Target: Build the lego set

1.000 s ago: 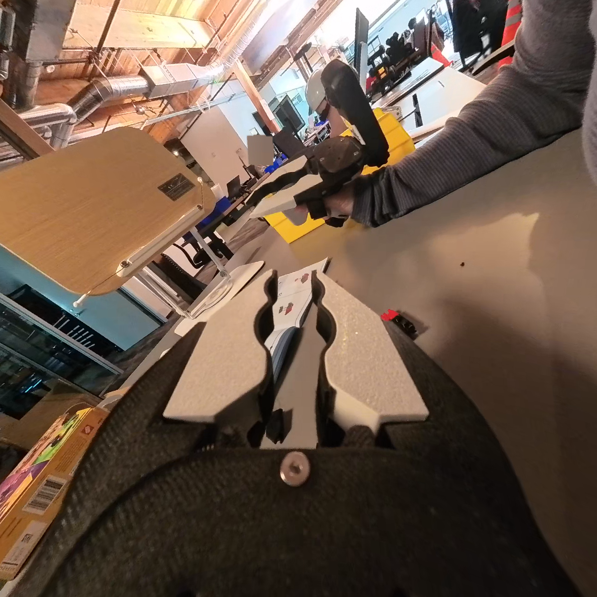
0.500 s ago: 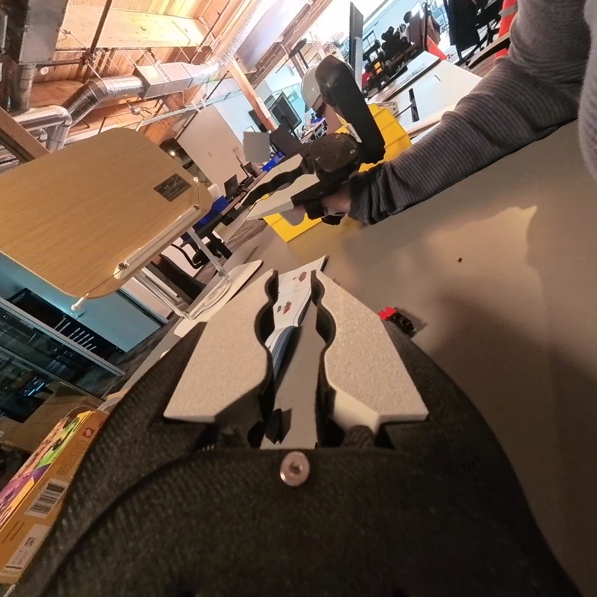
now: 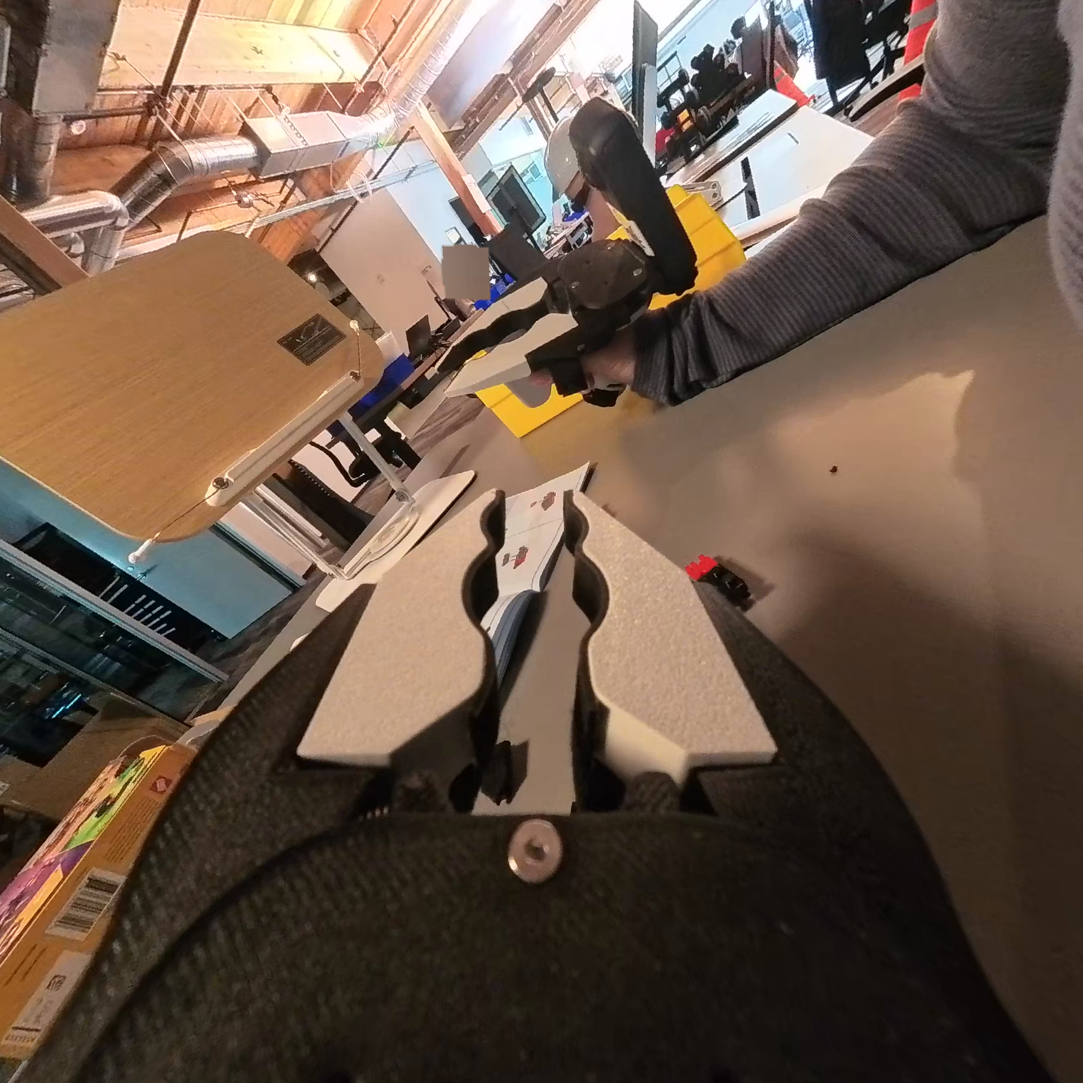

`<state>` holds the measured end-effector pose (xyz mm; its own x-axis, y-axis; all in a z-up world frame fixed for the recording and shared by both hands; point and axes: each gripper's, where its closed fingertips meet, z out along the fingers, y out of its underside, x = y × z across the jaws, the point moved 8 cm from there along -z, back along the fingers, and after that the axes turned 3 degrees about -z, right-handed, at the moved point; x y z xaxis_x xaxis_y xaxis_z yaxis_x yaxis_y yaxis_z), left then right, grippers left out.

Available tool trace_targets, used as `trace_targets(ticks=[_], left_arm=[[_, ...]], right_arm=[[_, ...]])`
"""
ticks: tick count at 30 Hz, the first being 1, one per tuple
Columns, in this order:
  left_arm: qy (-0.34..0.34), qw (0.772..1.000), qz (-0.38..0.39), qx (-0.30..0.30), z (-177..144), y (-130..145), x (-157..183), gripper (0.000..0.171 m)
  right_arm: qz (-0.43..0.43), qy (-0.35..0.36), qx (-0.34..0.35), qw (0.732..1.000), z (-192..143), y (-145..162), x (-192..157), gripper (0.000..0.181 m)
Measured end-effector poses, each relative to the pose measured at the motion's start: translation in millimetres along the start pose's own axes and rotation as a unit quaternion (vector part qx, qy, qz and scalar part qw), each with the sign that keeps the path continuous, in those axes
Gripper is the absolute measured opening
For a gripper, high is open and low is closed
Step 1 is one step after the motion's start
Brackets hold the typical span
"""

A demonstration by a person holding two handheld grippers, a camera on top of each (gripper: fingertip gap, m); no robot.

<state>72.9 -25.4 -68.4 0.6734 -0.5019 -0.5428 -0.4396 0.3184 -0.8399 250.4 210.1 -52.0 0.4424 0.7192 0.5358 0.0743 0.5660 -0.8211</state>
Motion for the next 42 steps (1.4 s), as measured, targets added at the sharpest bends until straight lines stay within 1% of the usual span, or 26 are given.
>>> trace_targets(ticks=[29, 42], left_arm=[[0.006, 1.000, -0.003, -0.006, 2.0, 2.4, 0.2, 0.018], [-0.034, 0.999, -0.020, -0.029, 5.4, 8.2, -10.2, 0.019]], right_arm=[[0.005, -0.006, -0.001, 1.000, 2.1, 2.1, -0.9, 0.023], [-0.006, -0.011, 0.002, 1.000, 2.4, 0.5, -3.8, 0.022]])
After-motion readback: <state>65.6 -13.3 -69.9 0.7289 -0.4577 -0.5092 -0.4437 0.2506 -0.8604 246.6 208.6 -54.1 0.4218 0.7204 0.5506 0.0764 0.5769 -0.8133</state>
